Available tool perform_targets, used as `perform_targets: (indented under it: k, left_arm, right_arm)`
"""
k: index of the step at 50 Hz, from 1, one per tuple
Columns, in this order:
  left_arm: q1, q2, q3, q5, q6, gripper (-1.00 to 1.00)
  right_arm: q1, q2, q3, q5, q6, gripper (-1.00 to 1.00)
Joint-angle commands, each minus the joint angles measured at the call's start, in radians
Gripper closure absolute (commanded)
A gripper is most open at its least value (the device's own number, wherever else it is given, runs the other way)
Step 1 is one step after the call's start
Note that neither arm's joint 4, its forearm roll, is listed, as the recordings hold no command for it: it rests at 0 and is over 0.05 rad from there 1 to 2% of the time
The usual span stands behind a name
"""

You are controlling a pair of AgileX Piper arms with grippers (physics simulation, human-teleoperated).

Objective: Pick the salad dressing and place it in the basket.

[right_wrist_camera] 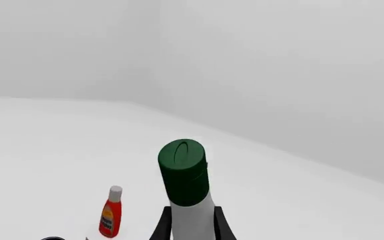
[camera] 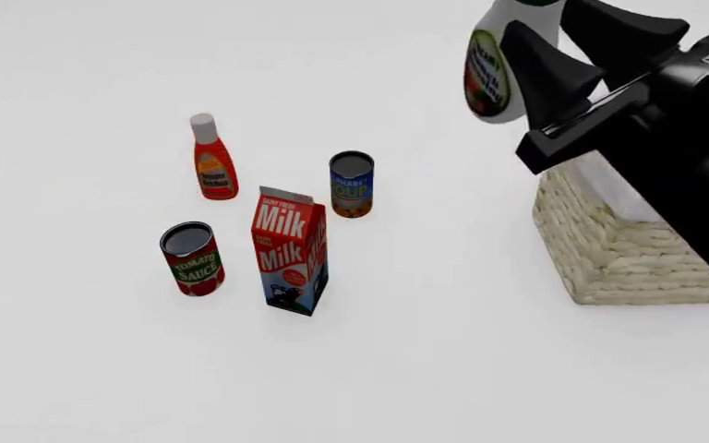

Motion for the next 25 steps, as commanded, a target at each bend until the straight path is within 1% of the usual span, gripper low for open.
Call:
perform_targets:
  k: [1,3,7,11,16,21,23,25]
  left_arm:
    - [0.095,-0.150,0.160,-0.013,0.016,-1.00]
    - [0.103,-0.167,0.187,-0.017,0.025,-1.00]
    - [0.107,-0.218,0.224,0.003,0.015,-1.00]
    - [0.116,-0.304,0.230,0.082,0.023,-1.00]
    - [0.134,-0.338,0.230,0.124,0.016,-1.00]
    - [0.143,-0.338,0.230,0.139,0.014,-1.00]
    - [0.145,-0.339,0.230,0.141,0.011,-1.00]
    - [0.156,-0.338,0.230,0.150,-0.002,-1.00]
  right_arm:
    - [-0.055,-0.058,-0.022,0.017,0.025,1.00]
    - [-0.067,-0.068,-0.028,0.022,0.032,1.00]
    - [-0.090,-0.083,-0.043,0.032,0.037,1.00]
    - [-0.120,-0.096,-0.061,0.042,0.040,1.00]
    - [-0.155,-0.104,-0.080,0.054,0.045,1.00]
    - [-0.213,-0.107,-0.100,0.063,0.061,1.00]
    - [-0.222,-0.108,-0.103,0.064,0.063,1.00]
    - [-0.245,-0.106,-0.110,0.068,0.066,1.00]
